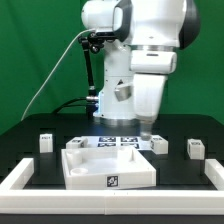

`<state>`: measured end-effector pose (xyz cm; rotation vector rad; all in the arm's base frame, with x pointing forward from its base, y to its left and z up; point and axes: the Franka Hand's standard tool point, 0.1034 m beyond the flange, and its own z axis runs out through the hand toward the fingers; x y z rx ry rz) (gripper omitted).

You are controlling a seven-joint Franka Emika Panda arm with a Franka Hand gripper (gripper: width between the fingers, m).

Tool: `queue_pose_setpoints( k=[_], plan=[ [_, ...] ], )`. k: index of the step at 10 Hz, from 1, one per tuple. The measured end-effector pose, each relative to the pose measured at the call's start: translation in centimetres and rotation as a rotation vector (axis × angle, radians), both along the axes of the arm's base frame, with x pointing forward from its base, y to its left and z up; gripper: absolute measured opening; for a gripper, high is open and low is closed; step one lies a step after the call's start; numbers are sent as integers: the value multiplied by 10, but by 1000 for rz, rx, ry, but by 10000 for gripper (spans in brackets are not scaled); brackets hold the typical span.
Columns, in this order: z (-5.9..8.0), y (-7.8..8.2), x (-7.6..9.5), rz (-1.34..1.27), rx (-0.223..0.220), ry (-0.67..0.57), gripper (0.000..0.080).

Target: Assemble one leg

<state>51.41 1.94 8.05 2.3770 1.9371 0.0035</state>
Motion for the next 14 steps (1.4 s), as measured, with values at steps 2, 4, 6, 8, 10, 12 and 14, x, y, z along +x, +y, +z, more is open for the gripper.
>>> queue_pose_setpoints(
  k=[2, 4, 6, 8, 10, 12, 14],
  plan=[
    [0, 4, 0, -3, 2, 0, 650],
    [-1, 0, -1, 25, 0, 0, 650],
    [-9, -22, -15, 189, -6, 3, 650],
    [-12, -47, -22, 333, -12, 17, 650],
    [-14, -52, -24, 331, -11, 21, 650],
    [-14, -52, -24, 330, -11, 21, 650],
    [-17, -59, -30, 337, -10, 43, 650]
  ],
)
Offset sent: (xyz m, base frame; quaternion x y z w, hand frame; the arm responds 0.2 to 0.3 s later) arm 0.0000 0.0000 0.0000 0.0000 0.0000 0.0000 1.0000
